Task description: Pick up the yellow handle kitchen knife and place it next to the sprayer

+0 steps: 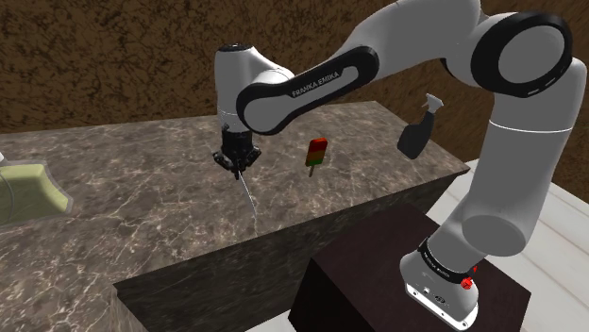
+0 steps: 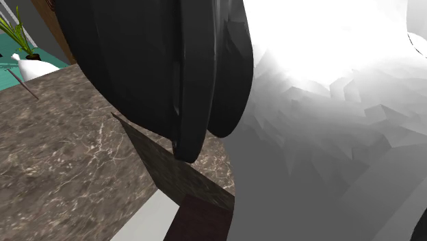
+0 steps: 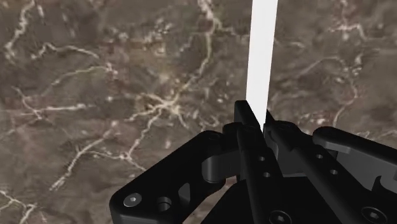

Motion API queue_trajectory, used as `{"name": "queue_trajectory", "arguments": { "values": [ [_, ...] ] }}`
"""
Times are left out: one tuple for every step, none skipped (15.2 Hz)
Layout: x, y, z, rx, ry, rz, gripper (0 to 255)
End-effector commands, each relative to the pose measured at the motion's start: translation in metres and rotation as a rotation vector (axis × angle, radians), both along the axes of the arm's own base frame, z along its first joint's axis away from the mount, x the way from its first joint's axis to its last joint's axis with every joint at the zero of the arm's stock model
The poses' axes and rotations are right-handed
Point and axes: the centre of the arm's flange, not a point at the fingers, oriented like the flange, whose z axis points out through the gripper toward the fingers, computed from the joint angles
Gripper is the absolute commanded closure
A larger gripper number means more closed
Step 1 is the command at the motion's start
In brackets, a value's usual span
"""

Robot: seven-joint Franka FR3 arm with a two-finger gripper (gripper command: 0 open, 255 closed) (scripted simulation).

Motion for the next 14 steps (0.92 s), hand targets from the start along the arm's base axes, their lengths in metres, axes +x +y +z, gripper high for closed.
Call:
{"name": "queue_trajectory", "arguments": {
  "values": [
    [0.0,0.0,0.01,0.0,0.0,0.0,255],
    [0.0,0.0,0.016,0.0,0.0,0.0,255],
    [0.0,0.0,0.021,0.0,0.0,0.0,255],
    [0.0,0.0,0.026,0.0,0.0,0.0,255],
    [0.0,0.0,0.032,0.0,0.0,0.0,255],
    [0.0,0.0,0.037,0.0,0.0,0.0,255],
    [0.0,0.0,0.042,0.0,0.0,0.0,255],
    [0.0,0.0,0.047,0.0,0.0,0.0,255],
    [0.0,0.0,0.053,0.0,0.0,0.0,255],
    [0.0,0.0,0.058,0.0,0.0,0.0,255],
    [0.0,0.0,0.063,0.0,0.0,0.0,255],
    [0.0,0.0,0.069,0.0,0.0,0.0,255],
    [0.0,0.0,0.074,0.0,0.0,0.0,255],
    [0.0,0.0,0.079,0.0,0.0,0.0,255]
  ]
}}
